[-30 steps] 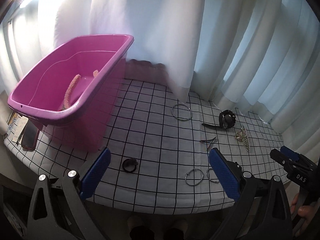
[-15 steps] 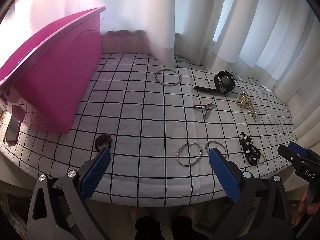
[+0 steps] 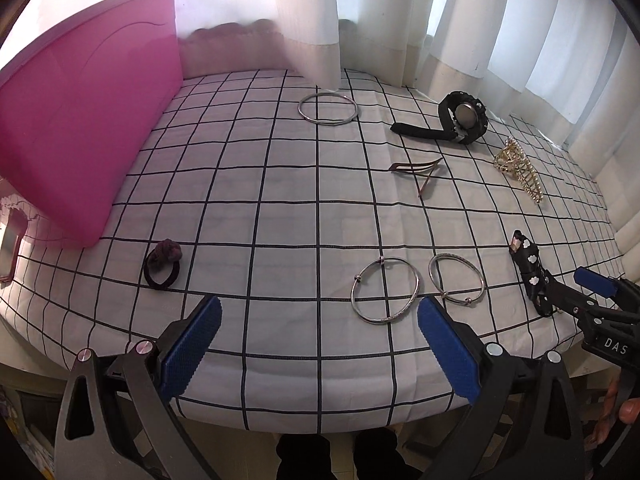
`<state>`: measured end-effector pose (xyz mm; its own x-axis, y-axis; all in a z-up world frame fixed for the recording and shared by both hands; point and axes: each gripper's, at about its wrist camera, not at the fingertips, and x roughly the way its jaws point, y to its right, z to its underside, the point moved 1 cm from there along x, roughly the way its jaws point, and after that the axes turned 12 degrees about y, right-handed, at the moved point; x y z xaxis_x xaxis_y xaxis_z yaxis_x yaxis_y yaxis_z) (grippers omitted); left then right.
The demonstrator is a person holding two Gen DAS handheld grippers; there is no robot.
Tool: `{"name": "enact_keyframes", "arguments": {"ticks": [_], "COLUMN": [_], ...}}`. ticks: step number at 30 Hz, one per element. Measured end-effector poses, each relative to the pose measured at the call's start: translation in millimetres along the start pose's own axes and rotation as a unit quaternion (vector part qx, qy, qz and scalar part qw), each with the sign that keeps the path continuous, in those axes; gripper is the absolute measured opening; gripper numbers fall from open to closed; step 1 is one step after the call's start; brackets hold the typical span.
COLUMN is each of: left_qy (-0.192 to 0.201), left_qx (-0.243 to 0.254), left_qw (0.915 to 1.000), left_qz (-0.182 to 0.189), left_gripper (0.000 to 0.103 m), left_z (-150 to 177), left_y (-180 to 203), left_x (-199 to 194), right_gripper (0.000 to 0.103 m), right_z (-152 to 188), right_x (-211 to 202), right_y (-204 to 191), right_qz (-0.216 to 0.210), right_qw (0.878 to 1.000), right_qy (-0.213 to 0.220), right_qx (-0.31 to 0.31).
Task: Organize jewelry
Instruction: 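Reach the left tool to the silver bangle while the right tool reaches the black strap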
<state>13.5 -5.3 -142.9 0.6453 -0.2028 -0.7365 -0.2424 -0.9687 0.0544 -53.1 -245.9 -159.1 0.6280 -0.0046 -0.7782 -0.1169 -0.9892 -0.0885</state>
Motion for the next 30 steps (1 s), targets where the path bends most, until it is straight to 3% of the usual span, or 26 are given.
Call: {"name": "enact_keyframes", "arguments": {"ticks": [14, 21, 26, 30], "left_qy": [-0.008, -0.013, -0.001, 0.012], "left_qx": [0.046, 0.043, 0.037, 0.034], "left_qw": [0.9989, 0.9990, 0.9993, 0.9993], "left_qz": [0.004, -0.008, -0.007, -0.008], "left_gripper": [0.097, 0.097, 0.098, 0.098], "left_z": [15, 18, 16, 15], "left_y": [30, 29, 28, 31], "left_x": [24, 37, 40, 42], "right_gripper": [0.072, 0.072, 0.076, 0.087], "right_z": [8, 6, 3, 3], "right_x": [25, 29, 33, 35], "right_y": [-3, -6, -3, 1], "right_qz": [0.008, 0.020, 0.026, 0.035], "right_qw": [1.000, 0.999, 0.999, 0.999], "right_qy": [-0.007, 0.004, 0.010, 0.016], "right_qx": [-0.020, -0.037, -0.031, -0.022]}}
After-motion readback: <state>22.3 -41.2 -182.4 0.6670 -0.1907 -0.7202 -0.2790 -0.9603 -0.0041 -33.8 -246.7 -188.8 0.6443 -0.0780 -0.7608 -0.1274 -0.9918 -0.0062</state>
